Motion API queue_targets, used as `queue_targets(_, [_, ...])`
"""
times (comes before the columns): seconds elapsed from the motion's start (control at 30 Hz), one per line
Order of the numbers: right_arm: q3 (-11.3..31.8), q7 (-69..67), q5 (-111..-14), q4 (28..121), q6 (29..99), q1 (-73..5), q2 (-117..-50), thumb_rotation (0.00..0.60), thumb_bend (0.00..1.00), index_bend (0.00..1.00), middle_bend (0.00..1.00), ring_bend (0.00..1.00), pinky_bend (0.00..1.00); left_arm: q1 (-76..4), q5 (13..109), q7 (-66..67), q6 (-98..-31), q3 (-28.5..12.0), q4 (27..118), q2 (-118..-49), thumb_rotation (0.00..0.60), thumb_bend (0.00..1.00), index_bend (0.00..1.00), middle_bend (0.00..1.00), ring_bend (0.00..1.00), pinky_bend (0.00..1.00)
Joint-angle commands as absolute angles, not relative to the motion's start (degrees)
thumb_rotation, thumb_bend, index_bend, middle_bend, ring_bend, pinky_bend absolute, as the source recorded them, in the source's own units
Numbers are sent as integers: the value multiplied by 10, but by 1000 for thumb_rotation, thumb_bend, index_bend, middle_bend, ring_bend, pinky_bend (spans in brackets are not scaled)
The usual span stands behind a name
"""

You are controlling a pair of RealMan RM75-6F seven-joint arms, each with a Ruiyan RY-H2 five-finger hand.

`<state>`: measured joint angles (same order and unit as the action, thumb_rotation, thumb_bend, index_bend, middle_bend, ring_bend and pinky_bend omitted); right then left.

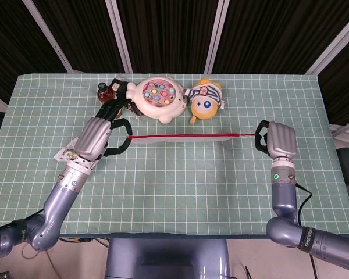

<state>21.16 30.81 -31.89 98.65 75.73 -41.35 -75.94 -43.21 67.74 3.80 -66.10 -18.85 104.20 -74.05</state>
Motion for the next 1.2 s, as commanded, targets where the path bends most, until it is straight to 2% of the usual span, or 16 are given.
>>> queue_targets(0.03, [207, 308, -325, 993, 756, -410, -756, 600, 326, 99, 624, 671, 580, -431, 677, 41, -655, -184, 1047, -734, 600, 243, 447, 33, 0, 0])
queue_targets(0.07, [206, 308, -326, 997, 754, -408, -753, 600, 273, 27, 519, 572, 484, -430, 676, 44, -652, -182, 1049, -731, 600, 218, 431, 30, 0, 0])
queue_targets(0.1, [206, 307, -326, 1001, 753, -406, -750, 600, 233, 2, 432, 482, 405, -429, 674, 46, -651, -180, 1052, -728, 600, 188, 410, 27, 0, 0])
queue_targets(0.2, [207, 306, -332, 1011, 755, -402, -743, 600, 186, 0, 270, 291, 318, -425, 667, 52, -645, -175, 1062, -719, 600, 156, 365, 23, 0, 0])
queue_targets(0.27, [206, 305, -339, 1016, 759, -400, -739, 600, 178, 0, 219, 233, 303, -422, 664, 55, -644, -172, 1069, -713, 600, 149, 354, 23, 0, 0])
queue_targets(0.53, [202, 285, -366, 1059, 769, -376, -710, 600, 175, 0, 154, 176, 288, -385, 682, 52, -665, -146, 1106, -678, 600, 147, 324, 24, 0, 0])
queue_targets(0.67, [181, 265, -407, 1092, 768, -352, -688, 600, 86, 0, 128, 147, 268, -352, 716, 46, -684, -116, 1122, -653, 600, 119, 293, 23, 0, 0])
queue_targets(0.8, [140, 233, -482, 1121, 774, -315, -668, 600, 42, 0, 114, 131, 262, -309, 769, 45, -714, -70, 1120, -626, 600, 94, 236, 4, 0, 0])
queue_targets(0.93, [78, 177, -590, 1132, 788, -260, -646, 600, 40, 0, 26, 60, 251, -254, 842, 46, -771, -21, 1099, -606, 600, 93, 205, 0, 0, 0])
queue_targets(1.03, [34, 140, -658, 1124, 798, -223, -630, 600, 40, 0, 0, 5, 238, -215, 886, 60, -811, 13, 1065, -599, 600, 91, 171, 0, 0, 0])
queue_targets(1.2, [-24, 86, -749, 1076, 829, -166, -613, 600, 41, 0, 0, 0, 227, -150, 916, 54, -871, 53, 999, -609, 600, 78, 92, 0, 0, 0])
